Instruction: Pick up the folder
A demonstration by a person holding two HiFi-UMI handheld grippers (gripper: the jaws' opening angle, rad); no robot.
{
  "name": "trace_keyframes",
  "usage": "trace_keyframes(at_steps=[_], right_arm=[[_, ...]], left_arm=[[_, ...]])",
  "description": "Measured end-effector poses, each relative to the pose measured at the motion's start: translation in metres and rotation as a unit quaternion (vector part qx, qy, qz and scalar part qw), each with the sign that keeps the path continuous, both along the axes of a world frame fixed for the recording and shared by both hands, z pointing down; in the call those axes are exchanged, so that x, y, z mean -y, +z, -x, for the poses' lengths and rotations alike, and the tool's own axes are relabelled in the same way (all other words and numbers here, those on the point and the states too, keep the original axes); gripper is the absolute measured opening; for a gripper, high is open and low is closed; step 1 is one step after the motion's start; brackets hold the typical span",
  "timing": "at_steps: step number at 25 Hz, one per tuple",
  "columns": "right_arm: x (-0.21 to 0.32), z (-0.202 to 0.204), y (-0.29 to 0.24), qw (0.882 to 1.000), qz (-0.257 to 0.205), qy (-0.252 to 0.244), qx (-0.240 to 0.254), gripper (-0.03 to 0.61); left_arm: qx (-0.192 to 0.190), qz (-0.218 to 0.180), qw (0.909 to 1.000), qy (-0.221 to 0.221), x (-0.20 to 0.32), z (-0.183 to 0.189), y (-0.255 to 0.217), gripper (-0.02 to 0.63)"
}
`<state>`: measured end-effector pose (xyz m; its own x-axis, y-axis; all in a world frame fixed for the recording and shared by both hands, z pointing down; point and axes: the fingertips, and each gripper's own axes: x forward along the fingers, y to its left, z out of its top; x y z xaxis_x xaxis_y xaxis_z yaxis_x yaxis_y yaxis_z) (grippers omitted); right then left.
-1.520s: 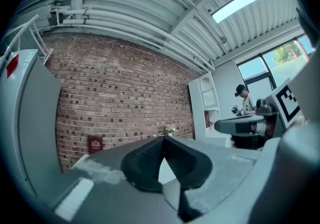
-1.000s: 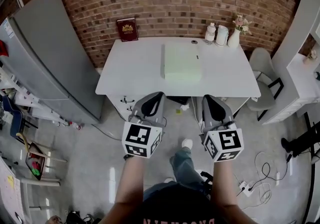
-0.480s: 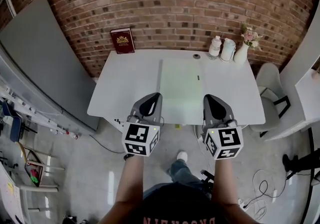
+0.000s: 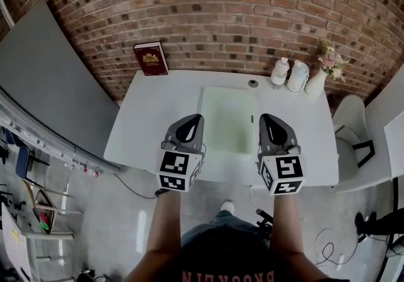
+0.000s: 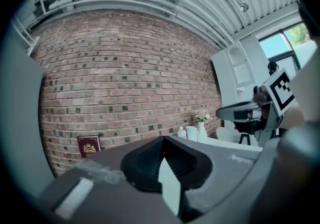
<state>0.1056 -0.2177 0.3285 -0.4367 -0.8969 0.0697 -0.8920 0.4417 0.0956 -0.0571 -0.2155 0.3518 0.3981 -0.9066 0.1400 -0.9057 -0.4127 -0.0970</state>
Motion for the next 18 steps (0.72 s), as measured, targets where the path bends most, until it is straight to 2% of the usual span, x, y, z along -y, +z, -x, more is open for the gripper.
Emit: trace_keyframes(at_steps=[7,11,16,18], right_arm=[[0.047,-0.005,0.005,1.000,-0.003,-0.026,0.005,0.002],[0.062,-0.001,0.018,0.999,0.017,-0.043,0.007,0.002],[0.089,-0.003,0.034,0.999,0.022,-0.019,-0.022,0.002],[0.102,-0.005,0.040,0.999,0.033,-0.012,-0.010,0.002]], left_arm=[[-0.018,0.001,0.9997,-0.019,0.045,0.008,0.004,-0.003],[-0.020,0.008,0.9994,-0.028,0.064,0.017,0.010,-0.003],[-0.025,0.028,0.9992,-0.014,0.089,0.023,0.024,-0.002],[-0.022,0.037,0.9990,-0.011,0.101,0.025,0.030,-0.002]])
